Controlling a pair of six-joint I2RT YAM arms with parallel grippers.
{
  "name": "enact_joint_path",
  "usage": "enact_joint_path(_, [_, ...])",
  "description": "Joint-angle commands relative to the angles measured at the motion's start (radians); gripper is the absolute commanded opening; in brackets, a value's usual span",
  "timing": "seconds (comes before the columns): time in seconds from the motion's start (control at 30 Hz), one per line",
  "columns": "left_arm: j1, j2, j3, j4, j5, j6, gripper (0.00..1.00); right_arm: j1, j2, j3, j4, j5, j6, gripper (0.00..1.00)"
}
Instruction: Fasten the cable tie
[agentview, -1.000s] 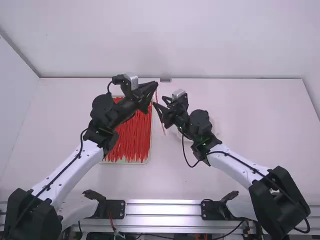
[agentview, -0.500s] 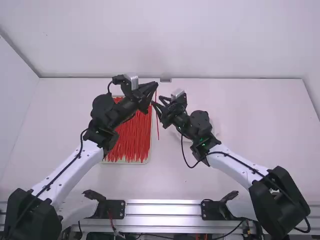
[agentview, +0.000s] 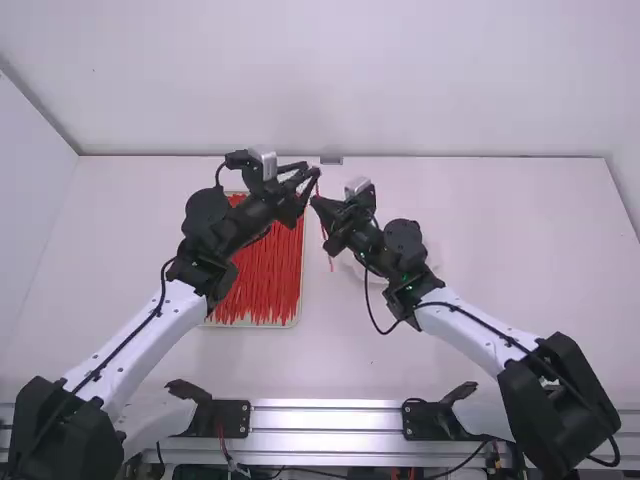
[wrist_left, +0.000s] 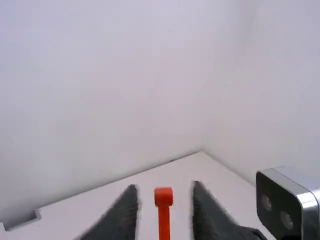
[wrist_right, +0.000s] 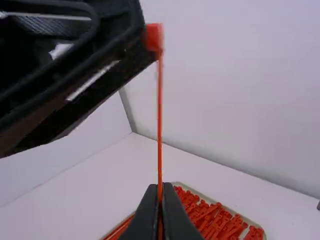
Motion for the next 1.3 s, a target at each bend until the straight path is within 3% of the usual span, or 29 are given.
enact_joint_path(0.0, [0.003,-0.024,-0.004,0.002,-0.034,0.000,0.42,-0.006,0.000,0.034,0.005,-0.003,0.002,0.00])
enact_joint_path(0.13, [0.003,-0.024,-0.004,-0.006,-0.034,0.056,0.55,-0.034,-0.002,0.034,0.006,-0.062,0.002,0.00])
enact_joint_path(0.2, [0.019,-0.024,-0.003,-0.008,-0.033,0.082,0.66,-0.080,-0.002,0.034,0.014,-0.153,0.007,0.00])
enact_joint_path(0.3, [0.045,-0.024,0.001,-0.010,0.002,0.100,0.73,-0.125,-0.001,0.034,0.030,-0.237,0.030,0.00])
enact_joint_path(0.57, [0.220,-0.024,0.071,-0.008,0.326,0.124,0.86,-0.303,-0.001,0.034,0.154,-0.561,0.138,0.00])
enact_joint_path(0.73, [0.266,-0.005,0.135,0.005,0.547,0.146,0.88,-0.348,-0.001,0.034,0.255,-0.652,0.198,0.00])
enact_joint_path(0.97, [0.266,0.129,0.294,0.018,0.793,0.140,0.92,-0.332,-0.001,0.034,0.350,-0.681,0.224,0.00])
enact_joint_path(1.27, [0.215,0.330,0.497,0.010,1.056,0.138,0.86,-0.309,-0.001,0.035,0.432,-0.676,0.245,0.00])
